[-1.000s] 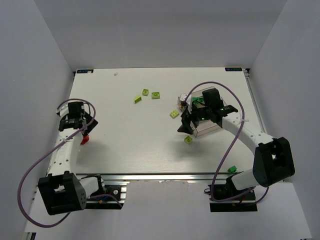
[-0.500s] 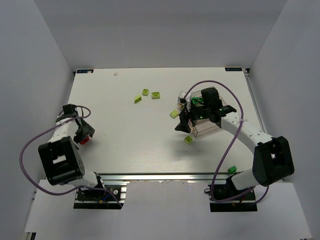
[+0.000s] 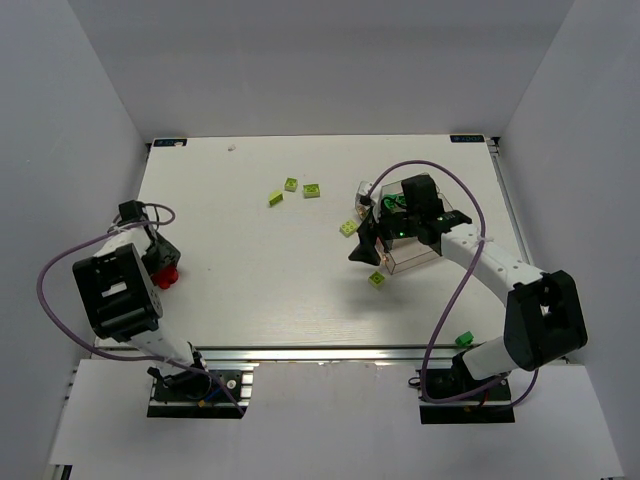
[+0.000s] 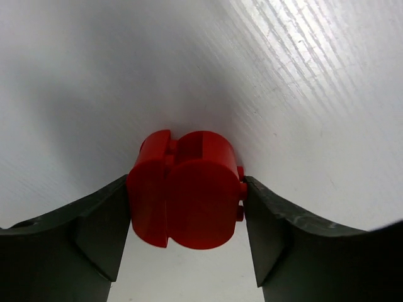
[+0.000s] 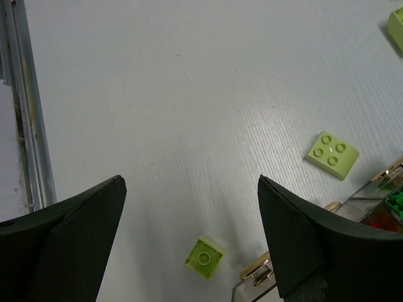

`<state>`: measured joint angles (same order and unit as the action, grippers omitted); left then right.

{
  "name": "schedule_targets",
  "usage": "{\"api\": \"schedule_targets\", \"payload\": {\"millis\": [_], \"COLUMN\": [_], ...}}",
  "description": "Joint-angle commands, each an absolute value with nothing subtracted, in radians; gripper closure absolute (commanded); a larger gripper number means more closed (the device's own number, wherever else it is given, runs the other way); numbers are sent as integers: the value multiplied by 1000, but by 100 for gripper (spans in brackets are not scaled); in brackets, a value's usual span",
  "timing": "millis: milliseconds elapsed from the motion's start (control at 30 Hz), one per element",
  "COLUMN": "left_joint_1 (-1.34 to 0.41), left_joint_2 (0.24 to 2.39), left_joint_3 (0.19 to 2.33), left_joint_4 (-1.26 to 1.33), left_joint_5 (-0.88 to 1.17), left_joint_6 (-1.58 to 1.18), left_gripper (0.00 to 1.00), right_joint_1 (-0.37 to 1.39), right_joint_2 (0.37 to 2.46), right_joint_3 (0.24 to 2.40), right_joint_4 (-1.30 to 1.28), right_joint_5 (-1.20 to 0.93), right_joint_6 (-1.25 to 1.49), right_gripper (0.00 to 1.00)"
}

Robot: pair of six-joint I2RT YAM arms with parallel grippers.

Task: Sort the legos into containers by color

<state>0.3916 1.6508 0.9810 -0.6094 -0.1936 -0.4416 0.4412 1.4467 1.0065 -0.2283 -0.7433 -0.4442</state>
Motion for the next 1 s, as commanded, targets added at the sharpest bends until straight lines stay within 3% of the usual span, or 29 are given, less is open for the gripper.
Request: {"api": "schedule_targets", "payload": {"millis": [0,100,200,233,367,600,767,967], "left_joint_1": [400,402,402,402,399,162,-53,-256], "left_joint_2": [1652,1646,1631,1614,1534,1329,1232,1264], "left_joint_3": [994,974,965,965,962,922,809,836], "left_joint_4": [-583,-571,-568,-568,-537,-414,-191,-107], "left_joint_5": [-160,-141,-112,-95,96,333,276,154], "left_joint_6": [-440,-446,-446,-448,-474,-661,-984,-1178], "left_gripper": [24,31,48,59,76,81,81,81], "right_joint_1": [446,445,445,445,445,446,523,613], "right_joint_2": [1451,1453,1451,1450,1447,1523,1575,1631], "right_joint_3": [1061,1062,1065,1065,1071,1153,1219,1313], "right_joint_4": [-202,-206,-210,-213,-216,-131,-60,-24], "right_joint_5": [-758,-753,-755,-753,-740,-784,-718,-551], "right_joint_6": [-431,-431,-430,-431,-433,-73,305,443], "right_gripper": [11,11,11,11,11,11,11,11]}}
